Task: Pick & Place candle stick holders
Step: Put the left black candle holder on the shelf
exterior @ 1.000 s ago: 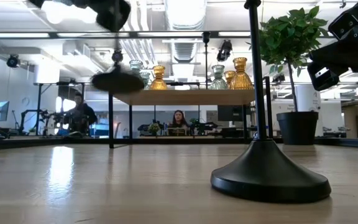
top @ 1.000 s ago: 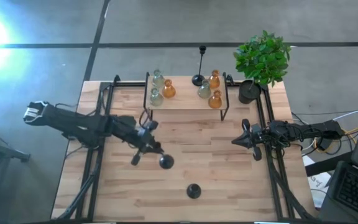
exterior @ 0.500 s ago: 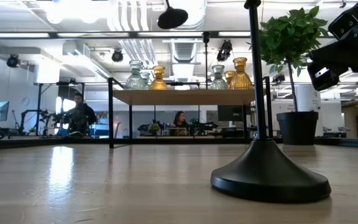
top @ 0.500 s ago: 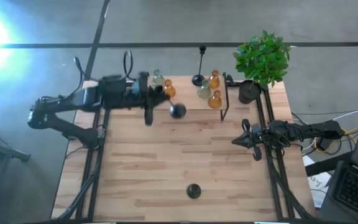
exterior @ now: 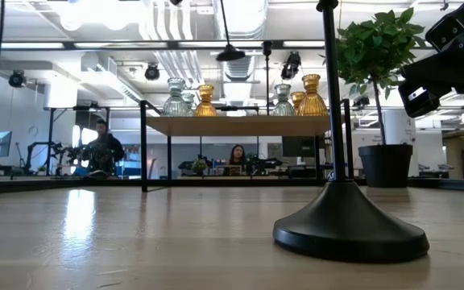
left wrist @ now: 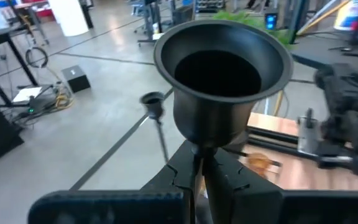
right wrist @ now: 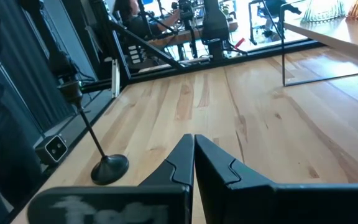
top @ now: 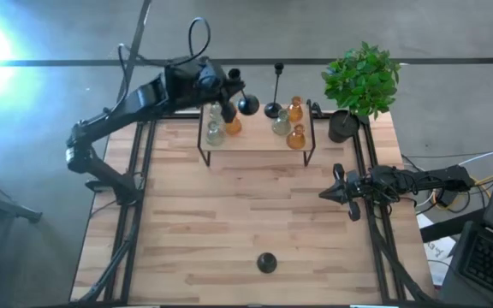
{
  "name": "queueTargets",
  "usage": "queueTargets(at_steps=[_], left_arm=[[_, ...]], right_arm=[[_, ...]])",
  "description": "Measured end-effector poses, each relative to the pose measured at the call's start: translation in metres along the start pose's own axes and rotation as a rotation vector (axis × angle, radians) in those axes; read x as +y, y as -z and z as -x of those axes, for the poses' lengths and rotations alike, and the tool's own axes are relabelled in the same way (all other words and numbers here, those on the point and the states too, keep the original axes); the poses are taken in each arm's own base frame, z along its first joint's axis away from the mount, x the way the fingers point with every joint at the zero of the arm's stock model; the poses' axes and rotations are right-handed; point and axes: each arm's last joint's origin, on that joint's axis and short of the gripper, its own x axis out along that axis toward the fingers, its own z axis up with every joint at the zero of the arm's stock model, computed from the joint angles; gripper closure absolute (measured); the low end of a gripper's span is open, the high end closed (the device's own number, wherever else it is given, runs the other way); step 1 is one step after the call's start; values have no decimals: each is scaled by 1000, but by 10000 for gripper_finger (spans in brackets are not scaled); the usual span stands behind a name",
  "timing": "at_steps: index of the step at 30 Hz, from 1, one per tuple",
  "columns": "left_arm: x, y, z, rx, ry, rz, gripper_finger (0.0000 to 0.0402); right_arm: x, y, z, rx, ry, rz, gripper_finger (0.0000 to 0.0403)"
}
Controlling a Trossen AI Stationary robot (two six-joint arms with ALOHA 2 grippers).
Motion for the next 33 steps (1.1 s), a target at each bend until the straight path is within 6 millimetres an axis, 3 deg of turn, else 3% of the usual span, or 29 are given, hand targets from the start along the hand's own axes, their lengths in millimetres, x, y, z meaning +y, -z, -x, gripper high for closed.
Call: queueTargets(at_steps=[17, 25, 33], left_arm=[[65, 24, -86, 109, -111, 38, 384], [80, 44, -104, 196, -117, 76, 384], [84, 51, -105, 245, -113, 96, 384]], right_arm=[[0, 0, 0, 0, 0, 0, 394], [0, 0, 0, 1, 1, 0, 394], [0, 0, 0, 0, 0, 0, 394]])
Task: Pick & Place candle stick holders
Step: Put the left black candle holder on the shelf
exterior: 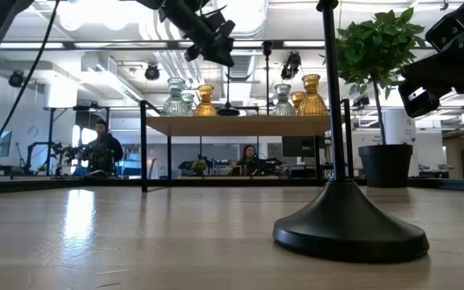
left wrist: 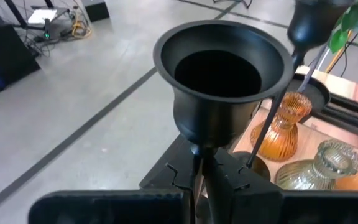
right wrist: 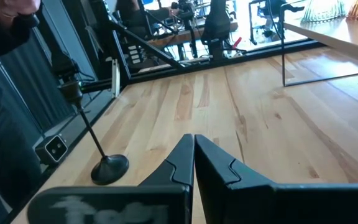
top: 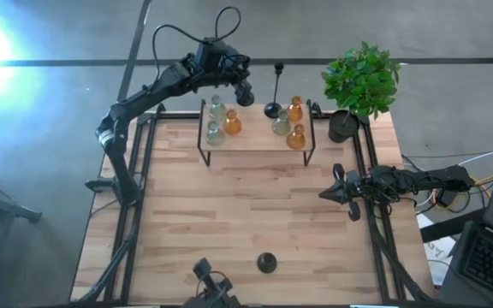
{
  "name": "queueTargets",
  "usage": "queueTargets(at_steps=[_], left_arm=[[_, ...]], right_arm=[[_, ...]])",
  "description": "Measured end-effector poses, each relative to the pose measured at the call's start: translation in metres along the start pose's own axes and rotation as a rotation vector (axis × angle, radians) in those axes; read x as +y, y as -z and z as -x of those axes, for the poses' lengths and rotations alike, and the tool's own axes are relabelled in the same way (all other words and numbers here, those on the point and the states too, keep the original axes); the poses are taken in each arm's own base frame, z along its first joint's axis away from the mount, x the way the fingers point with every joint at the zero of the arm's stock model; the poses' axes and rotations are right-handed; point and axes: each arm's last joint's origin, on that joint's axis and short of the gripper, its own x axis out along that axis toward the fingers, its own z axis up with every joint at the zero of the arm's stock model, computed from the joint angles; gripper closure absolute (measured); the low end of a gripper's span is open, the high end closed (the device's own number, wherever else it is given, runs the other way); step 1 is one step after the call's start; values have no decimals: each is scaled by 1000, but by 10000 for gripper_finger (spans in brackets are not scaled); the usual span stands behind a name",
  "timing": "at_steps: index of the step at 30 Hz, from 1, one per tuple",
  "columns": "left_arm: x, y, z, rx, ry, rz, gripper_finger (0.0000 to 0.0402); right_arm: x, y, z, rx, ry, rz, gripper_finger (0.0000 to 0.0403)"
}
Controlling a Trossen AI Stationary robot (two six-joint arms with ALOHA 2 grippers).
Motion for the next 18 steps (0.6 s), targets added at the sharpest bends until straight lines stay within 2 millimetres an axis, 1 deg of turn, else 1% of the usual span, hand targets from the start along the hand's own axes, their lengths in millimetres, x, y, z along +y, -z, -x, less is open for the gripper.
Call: queueTargets(at_steps=[3, 9, 18], left_arm=[[2, 2, 0, 20, 1, 3, 384], [3, 9, -3, 57, 62, 27, 384], [3, 18, -8, 90, 72, 31, 384]], right_arm=[[0, 0, 0, 0, 0, 0, 394], [0, 0, 0, 0, 0, 0, 394], [0, 0, 0, 0, 0, 0, 394]])
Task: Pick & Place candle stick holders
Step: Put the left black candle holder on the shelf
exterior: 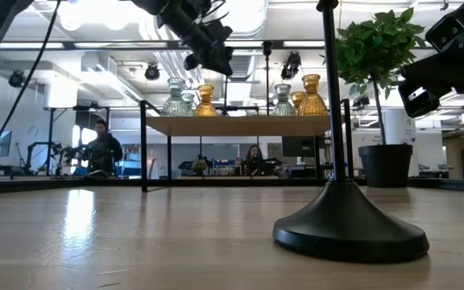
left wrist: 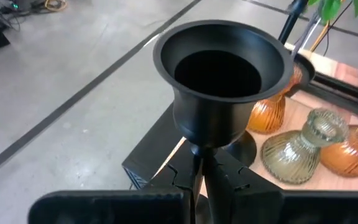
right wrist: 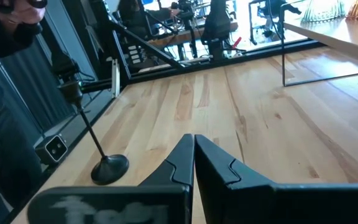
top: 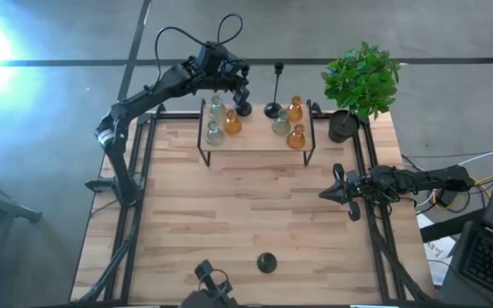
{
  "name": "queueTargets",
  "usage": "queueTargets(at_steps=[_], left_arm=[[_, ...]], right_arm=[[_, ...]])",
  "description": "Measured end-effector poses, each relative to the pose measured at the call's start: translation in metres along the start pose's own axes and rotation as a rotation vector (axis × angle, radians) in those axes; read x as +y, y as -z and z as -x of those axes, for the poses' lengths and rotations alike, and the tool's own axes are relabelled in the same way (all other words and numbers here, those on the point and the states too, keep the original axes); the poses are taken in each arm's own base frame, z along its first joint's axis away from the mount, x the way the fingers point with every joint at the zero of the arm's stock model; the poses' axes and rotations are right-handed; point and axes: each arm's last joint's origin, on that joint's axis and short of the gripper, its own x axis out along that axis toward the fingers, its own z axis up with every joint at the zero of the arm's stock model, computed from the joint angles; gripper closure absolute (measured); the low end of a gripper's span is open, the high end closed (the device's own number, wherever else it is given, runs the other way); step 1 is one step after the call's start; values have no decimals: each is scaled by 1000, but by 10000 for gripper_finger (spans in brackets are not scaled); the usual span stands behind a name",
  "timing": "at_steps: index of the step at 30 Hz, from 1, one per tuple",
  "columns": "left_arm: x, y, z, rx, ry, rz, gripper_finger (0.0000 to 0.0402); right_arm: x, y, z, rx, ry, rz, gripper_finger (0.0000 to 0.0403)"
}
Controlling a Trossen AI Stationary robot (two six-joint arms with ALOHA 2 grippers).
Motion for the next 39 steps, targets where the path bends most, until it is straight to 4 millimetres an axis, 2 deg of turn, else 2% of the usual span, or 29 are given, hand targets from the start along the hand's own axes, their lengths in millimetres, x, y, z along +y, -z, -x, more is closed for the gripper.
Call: queueTargets(at_steps=[4, 12, 39], left_arm=[[2, 10, -3, 17, -4, 4, 384], [5, 16, -2, -17, -13, 13, 384], [7, 23, -1, -3, -16, 29, 384]], right_arm=[[0, 0, 0, 0, 0, 0, 394], [0, 0, 0, 1, 0, 0, 394], [0, 0, 0, 0, 0, 0, 394]])
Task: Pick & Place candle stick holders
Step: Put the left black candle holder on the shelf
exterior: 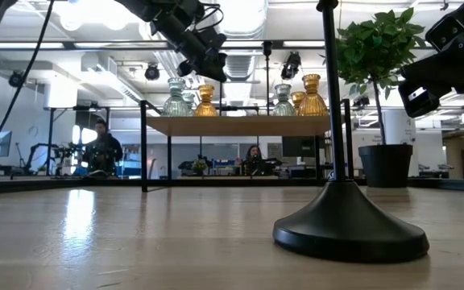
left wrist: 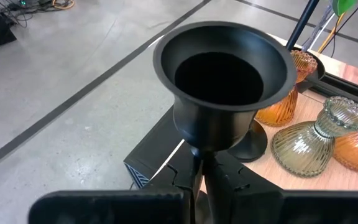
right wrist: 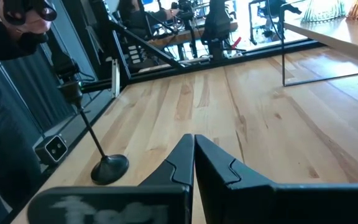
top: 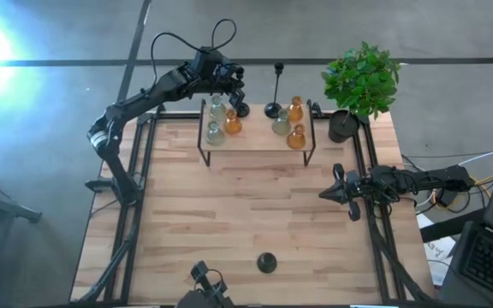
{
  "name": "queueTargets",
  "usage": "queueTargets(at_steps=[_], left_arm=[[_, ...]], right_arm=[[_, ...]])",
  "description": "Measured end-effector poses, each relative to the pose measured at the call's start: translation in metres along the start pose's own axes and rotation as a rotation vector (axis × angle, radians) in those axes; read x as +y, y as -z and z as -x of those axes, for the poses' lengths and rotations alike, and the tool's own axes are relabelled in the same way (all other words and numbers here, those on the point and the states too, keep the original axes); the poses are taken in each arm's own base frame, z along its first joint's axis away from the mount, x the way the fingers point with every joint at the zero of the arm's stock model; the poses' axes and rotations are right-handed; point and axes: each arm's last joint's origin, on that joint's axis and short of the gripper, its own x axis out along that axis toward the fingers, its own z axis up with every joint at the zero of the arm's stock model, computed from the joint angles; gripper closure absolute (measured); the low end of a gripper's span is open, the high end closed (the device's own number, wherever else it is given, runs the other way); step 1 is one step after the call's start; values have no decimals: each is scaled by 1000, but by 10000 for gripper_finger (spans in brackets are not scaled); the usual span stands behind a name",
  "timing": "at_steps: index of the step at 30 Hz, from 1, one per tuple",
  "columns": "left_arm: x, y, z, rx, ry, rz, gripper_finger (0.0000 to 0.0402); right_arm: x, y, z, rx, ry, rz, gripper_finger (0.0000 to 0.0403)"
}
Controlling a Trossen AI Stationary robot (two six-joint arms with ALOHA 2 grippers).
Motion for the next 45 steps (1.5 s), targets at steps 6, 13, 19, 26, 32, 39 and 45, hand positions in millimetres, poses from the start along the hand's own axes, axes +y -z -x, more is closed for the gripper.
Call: queueTargets(at_steps=[6, 13, 19, 26, 32, 39, 45], left_arm=[[0, 1, 0, 4, 0, 4, 384], [0, 1, 0, 9, 1, 6, 384], [0, 2, 0, 11, 3, 5, 384], [0, 2, 0, 10, 11, 4, 384], [0, 1, 1, 10, 14, 3, 384], [1, 1, 8, 16, 13, 2, 384], [5, 4, 10, 22, 10, 2, 384]], right_arm=[[0, 0, 0, 0, 0, 0, 394], [0, 0, 0, 0, 0, 0, 394], [0, 0, 0, 0, 0, 0, 394], [0, 0, 0, 0, 0, -1, 394], [0, 0, 0, 0, 0, 0, 394], [0, 0, 0, 0, 0, 0, 394], [0, 0, 0, 0, 0, 0, 394]])
